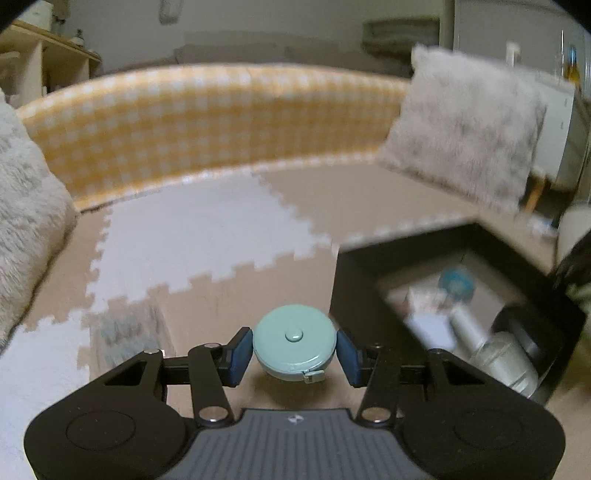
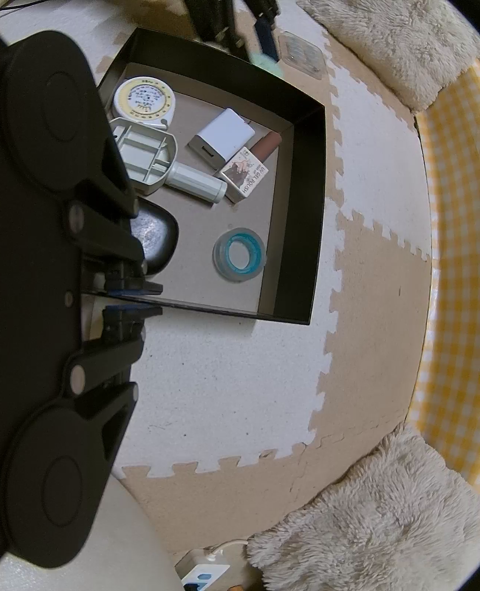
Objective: Organize rigid objects
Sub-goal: 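Carry the mint tape measure into the black box and open the left tool, then move the left tool to the clear plastic case of nail tips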
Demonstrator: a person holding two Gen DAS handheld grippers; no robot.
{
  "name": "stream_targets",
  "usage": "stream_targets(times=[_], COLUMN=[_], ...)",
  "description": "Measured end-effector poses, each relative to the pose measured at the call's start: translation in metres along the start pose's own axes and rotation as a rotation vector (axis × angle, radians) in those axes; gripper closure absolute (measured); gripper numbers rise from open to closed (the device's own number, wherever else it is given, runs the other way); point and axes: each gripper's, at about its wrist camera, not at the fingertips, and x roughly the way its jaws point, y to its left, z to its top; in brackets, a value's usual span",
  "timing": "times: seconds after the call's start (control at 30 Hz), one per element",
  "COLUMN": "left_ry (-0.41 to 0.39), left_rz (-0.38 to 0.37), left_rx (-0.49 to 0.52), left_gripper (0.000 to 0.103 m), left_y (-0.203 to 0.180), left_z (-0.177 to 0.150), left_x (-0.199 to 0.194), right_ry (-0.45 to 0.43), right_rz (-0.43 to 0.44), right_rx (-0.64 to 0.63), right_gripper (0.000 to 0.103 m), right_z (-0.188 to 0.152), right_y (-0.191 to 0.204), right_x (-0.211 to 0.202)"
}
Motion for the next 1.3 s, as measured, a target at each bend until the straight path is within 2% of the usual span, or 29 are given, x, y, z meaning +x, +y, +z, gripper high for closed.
stream_targets(times=[0.13,0.23,0.37,0.57,0.83,0.93,1.0,1.1,1.2,1.3], left_ry=[-0.062,-0.069,-0.017,0.065,0.141,0.162,0.162,0.163,0.16,0.16], left_rz=[-0.057,-0.126,-0.197,-0.248,-0.251,-0.211,-0.198,-0.203,-0.215,-0.214], left_rx=[-0.008,0.016,0.04,0.077,0.071,0.074,0.055,0.041,0.056,0.089], left_gripper=[0.053,0.053,0.053,0.053,0.051,0.036,0.019,0.005,0.001,0.0], left_y=[-0.015,-0.036,-0.068,-0.11,-0.136,-0.134,-0.128,-0.118,-0.116,-0.118], left_z=[0.019,0.032,0.043,0.047,0.052,0.053,0.053,0.052,0.051,0.048], left_x=[-0.023,-0.03,-0.022,0.01,0.051,0.057,0.055,0.048,0.039,0.031], right_ry=[0.001,0.004,0.005,0.003,0.0,0.001,0.0,0.0,0.0,0.0], right_rz=[0.001,0.003,0.003,0.009,0.013,0.015,0.016,0.015,0.015,0.016], right_rx=[-0.003,-0.004,-0.011,-0.014,-0.011,-0.01,-0.01,-0.013,-0.013,-0.013], right_gripper=[0.098,0.098,0.098,0.098,0.098,0.098,0.098,0.098,0.098,0.098], right_z=[0.0,0.0,0.001,0.0,0.0,0.0,-0.001,-0.001,-0.001,-0.001], right_y=[0.0,-0.001,0.001,0.0,0.0,0.0,0.0,0.0,0.0,0.0], right_x=[0.0,0.0,0.0,0.0,0.0,0.0,0.0,0.0,0.0,0.0])
